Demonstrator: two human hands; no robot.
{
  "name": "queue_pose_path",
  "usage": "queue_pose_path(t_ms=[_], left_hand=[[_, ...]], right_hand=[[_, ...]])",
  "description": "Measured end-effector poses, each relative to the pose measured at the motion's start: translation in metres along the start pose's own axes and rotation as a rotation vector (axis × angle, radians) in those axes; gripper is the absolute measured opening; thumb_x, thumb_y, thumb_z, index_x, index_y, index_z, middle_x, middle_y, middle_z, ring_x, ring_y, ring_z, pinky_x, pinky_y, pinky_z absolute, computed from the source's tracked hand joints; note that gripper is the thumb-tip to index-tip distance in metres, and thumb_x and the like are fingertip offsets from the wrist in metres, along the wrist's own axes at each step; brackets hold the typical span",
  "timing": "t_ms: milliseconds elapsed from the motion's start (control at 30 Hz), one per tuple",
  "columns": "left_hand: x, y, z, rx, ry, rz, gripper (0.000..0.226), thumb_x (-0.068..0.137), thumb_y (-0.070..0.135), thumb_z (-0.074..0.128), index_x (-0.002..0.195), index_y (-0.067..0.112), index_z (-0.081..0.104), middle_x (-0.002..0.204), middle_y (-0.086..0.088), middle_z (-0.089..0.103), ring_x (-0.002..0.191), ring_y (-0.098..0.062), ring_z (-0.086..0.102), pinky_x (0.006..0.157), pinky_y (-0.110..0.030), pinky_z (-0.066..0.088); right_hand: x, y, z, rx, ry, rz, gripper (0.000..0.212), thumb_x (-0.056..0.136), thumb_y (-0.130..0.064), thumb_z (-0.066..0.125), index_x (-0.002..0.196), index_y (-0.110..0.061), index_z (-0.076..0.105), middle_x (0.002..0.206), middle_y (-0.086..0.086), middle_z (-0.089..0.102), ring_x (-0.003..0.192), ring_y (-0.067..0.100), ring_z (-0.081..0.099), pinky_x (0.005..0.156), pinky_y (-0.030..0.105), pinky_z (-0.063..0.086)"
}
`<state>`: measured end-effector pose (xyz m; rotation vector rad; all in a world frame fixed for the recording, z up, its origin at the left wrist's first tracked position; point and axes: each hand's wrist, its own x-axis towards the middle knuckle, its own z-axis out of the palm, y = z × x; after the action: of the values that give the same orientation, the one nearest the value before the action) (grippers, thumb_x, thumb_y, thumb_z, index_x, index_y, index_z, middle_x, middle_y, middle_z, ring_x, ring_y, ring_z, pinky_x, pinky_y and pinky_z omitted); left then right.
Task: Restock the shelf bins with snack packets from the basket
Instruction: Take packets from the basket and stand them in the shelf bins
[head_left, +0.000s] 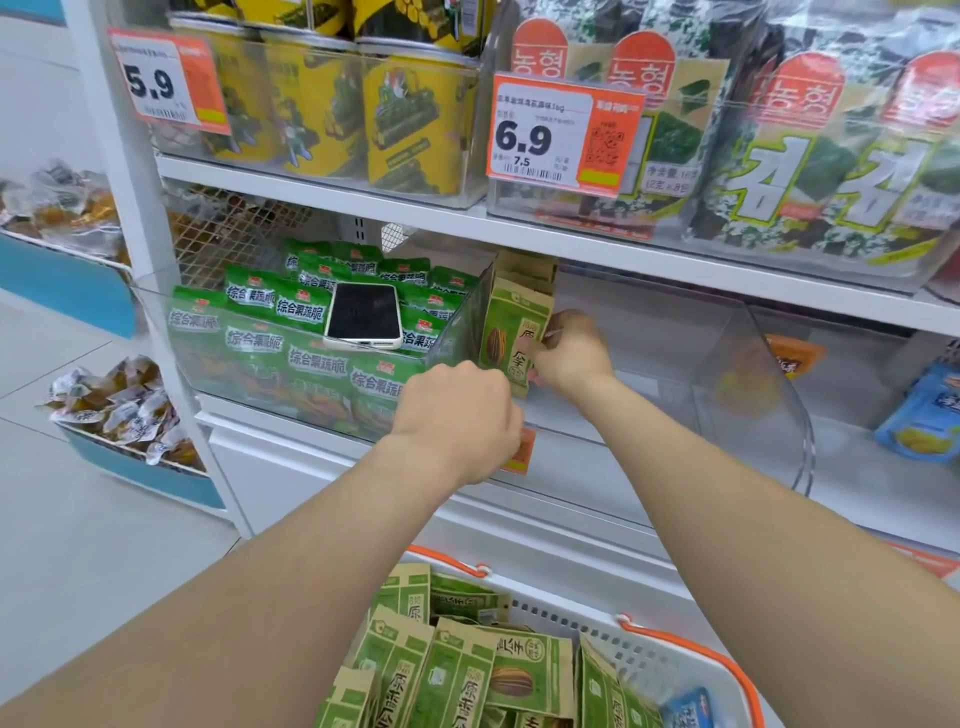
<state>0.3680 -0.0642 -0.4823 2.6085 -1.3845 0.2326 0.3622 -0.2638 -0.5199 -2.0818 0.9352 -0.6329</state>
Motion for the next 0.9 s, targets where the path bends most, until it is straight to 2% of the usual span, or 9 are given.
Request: queue_pose_path(t_ms=[100, 200, 300, 333, 433, 533, 700, 900], left_hand=[[0.001, 0.000, -0.002, -0.008, -0.017, -0.002, 0.026, 0.102, 0.036, 0.043, 0.084, 0.018, 0.049, 0.083, -0.007, 0.046, 0.078, -0.033, 0.044, 0.068, -0.037, 0.038], [0.002, 0.000, -0.002, -0.007, -0.032, -0.005, 0.026, 0.102, 0.036, 0.042, 0.085, 0.018, 0.050, 0.085, -0.008, 0.047, 0.079, -0.033, 0.044, 0.069, -0.037, 0.038], [0.002, 0.001, -0.003, -0.008, -0.039, -0.010, 0.027, 0.103, 0.036, 0.042, 0.085, 0.017, 0.049, 0.085, -0.008, 0.047, 0.079, -0.033, 0.045, 0.069, -0.037, 0.038], [0.002, 0.001, -0.003, -0.007, -0.041, -0.013, 0.027, 0.103, 0.036, 0.042, 0.085, 0.017, 0.049, 0.085, -0.008, 0.047, 0.079, -0.033, 0.045, 0.069, -0.037, 0.038], [0.003, 0.001, -0.004, -0.015, -0.051, -0.025, 0.025, 0.103, 0.035, 0.042, 0.086, 0.018, 0.049, 0.089, -0.009, 0.050, 0.080, -0.033, 0.044, 0.070, -0.037, 0.037], [0.003, 0.001, -0.005, -0.018, -0.058, -0.030, 0.022, 0.103, 0.035, 0.042, 0.089, 0.019, 0.050, 0.099, -0.013, 0.060, 0.082, -0.033, 0.043, 0.071, -0.037, 0.036], [0.004, 0.000, -0.005, -0.023, -0.066, -0.022, 0.024, 0.103, 0.035, 0.042, 0.088, 0.018, 0.051, 0.088, -0.008, 0.048, 0.080, -0.034, 0.044, 0.069, -0.037, 0.037], [0.005, 0.000, -0.004, -0.027, -0.064, -0.008, 0.025, 0.102, 0.035, 0.042, 0.087, 0.017, 0.051, 0.085, -0.007, 0.047, 0.079, -0.034, 0.046, 0.068, -0.038, 0.037]], right_hand=[[0.001, -0.001, 0.002, -0.031, 0.043, 0.029, 0.030, 0.085, -0.035, 0.083, 0.086, -0.019, 0.058, 0.093, 0.004, 0.075, 0.084, 0.026, 0.075, 0.078, 0.042, 0.064], [0.001, -0.003, 0.006, -0.082, 0.051, 0.077, 0.035, 0.085, -0.040, 0.082, 0.080, -0.024, 0.051, 0.100, 0.007, 0.072, 0.095, 0.024, 0.069, 0.078, 0.033, 0.057], [0.003, -0.006, 0.010, -0.104, 0.070, 0.130, 0.043, 0.080, -0.047, 0.082, 0.095, -0.017, 0.056, 0.111, 0.009, 0.068, 0.105, 0.027, 0.065, 0.080, 0.034, 0.056], [0.002, -0.007, 0.010, -0.100, 0.062, 0.142, 0.043, 0.080, -0.047, 0.082, 0.094, -0.017, 0.056, 0.110, 0.009, 0.069, 0.106, 0.027, 0.066, 0.079, 0.034, 0.056], [0.002, -0.010, 0.010, -0.062, 0.003, 0.167, 0.042, 0.078, -0.054, 0.082, 0.089, -0.016, 0.067, 0.096, 0.005, 0.074, 0.092, 0.026, 0.072, 0.070, 0.032, 0.057], [0.001, -0.015, 0.013, -0.020, -0.014, 0.194, 0.050, 0.076, -0.059, 0.081, 0.096, -0.014, 0.071, 0.096, 0.004, 0.074, 0.088, 0.028, 0.073, 0.076, 0.041, 0.065], [0.003, -0.025, 0.014, 0.026, -0.023, 0.228, 0.050, 0.073, -0.058, 0.081, 0.097, -0.015, 0.071, 0.099, 0.004, 0.075, 0.090, 0.028, 0.073, 0.076, 0.044, 0.065], [0.001, -0.027, 0.006, 0.133, -0.081, 0.308, 0.038, 0.080, -0.047, 0.084, 0.094, -0.016, 0.066, 0.091, 0.001, 0.069, 0.082, 0.021, 0.071, 0.075, 0.043, 0.066]])
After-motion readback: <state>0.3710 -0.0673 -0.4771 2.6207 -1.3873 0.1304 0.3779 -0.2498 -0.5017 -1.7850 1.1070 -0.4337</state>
